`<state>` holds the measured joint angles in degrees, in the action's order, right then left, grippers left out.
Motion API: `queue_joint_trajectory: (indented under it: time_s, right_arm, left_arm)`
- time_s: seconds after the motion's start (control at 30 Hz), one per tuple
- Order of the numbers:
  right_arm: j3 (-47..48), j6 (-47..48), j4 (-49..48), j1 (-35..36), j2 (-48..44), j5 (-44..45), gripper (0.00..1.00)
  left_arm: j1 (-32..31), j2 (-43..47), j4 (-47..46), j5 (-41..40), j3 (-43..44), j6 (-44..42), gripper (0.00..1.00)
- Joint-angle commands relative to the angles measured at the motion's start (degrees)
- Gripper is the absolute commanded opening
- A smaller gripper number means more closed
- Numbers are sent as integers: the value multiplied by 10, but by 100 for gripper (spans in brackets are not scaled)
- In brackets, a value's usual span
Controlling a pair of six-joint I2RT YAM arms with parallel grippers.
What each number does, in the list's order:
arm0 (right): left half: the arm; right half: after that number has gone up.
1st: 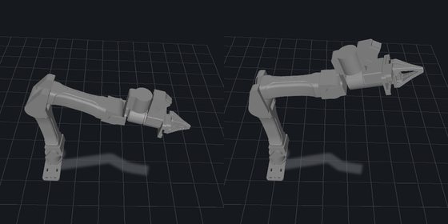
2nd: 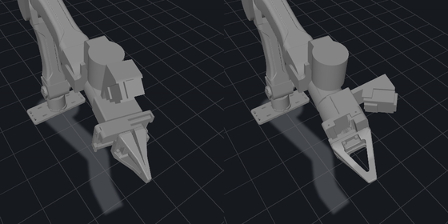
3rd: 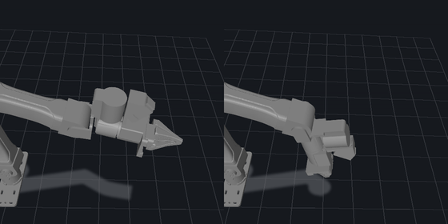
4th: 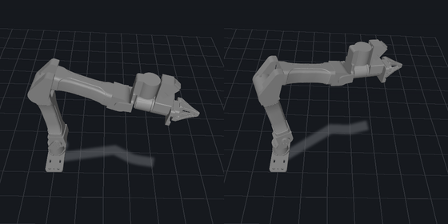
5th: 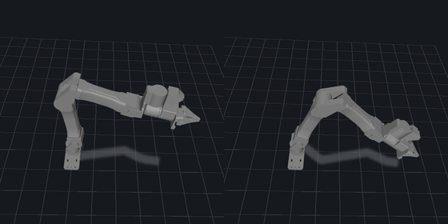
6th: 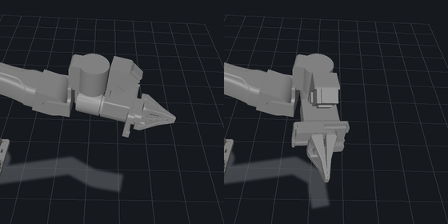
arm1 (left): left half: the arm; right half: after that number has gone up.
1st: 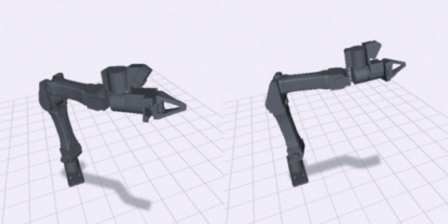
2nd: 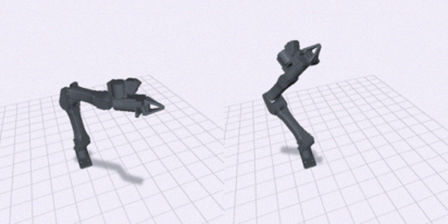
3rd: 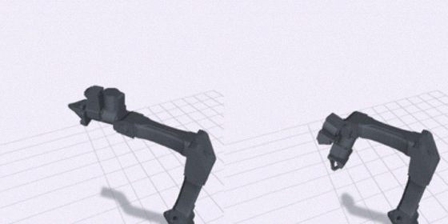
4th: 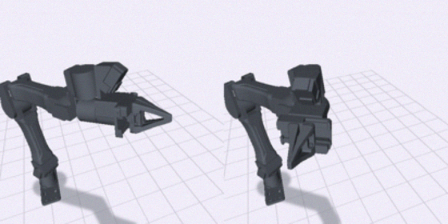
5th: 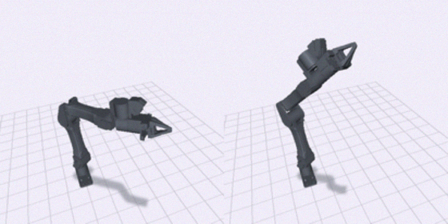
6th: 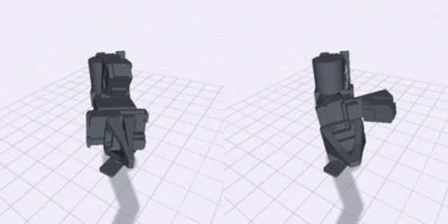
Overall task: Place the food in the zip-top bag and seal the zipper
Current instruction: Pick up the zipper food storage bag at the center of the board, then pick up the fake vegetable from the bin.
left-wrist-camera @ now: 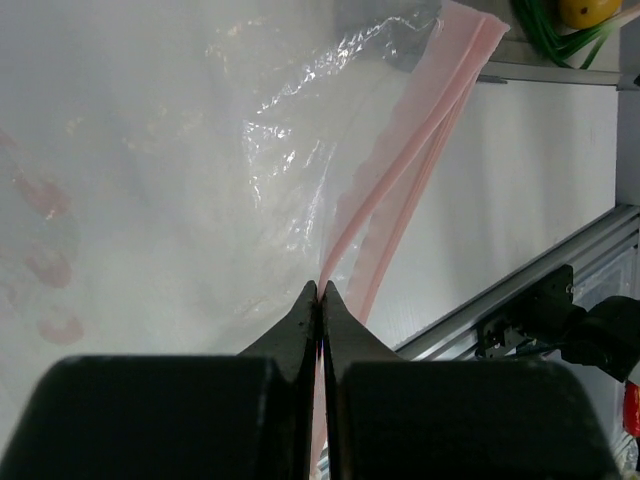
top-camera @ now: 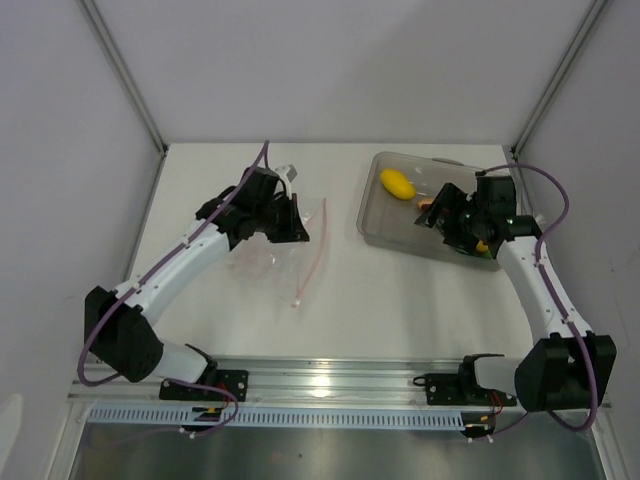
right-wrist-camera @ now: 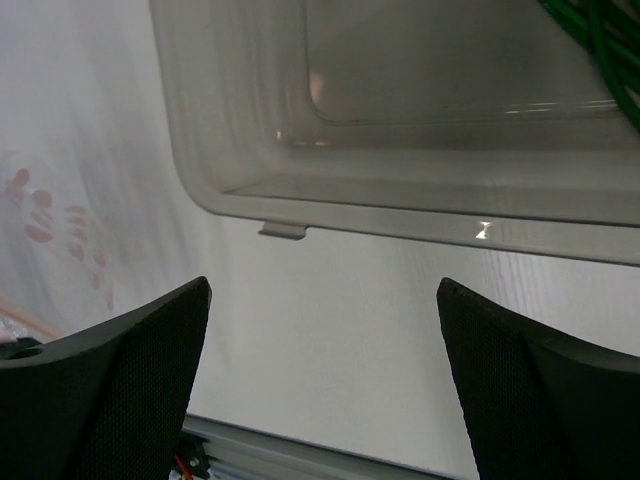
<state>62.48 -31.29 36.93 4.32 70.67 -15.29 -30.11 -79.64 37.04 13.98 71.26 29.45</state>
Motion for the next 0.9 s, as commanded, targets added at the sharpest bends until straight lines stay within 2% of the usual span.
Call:
queue_joint_trajectory:
  time_s: [0.0, 0.23, 0.4, 0.5, 0.7, 0.87]
  right_arm:
    - [20, 8, -9, -18, 21, 47, 96]
    - [58, 6, 34, -87, 54, 183, 97]
    - [79, 11, 52, -170, 72, 206, 96]
    - [82, 23, 30, -217, 79, 207, 95]
    - [115, 43, -4, -237, 123, 278, 94]
    - [171, 46, -1, -244, 182, 290, 91]
  left_arm:
    - [-4, -18, -31, 16, 29, -9, 1]
    - [-4, -11, -101, 74, -39, 40, 1]
    - [-4, 27, -106, 47, -75, 68, 1]
    - [-4, 53, -119, 47, -94, 86, 1]
    - [-5, 77, -146, 89, -121, 105, 0]
    - [-5, 89, -145, 89, -133, 100, 1]
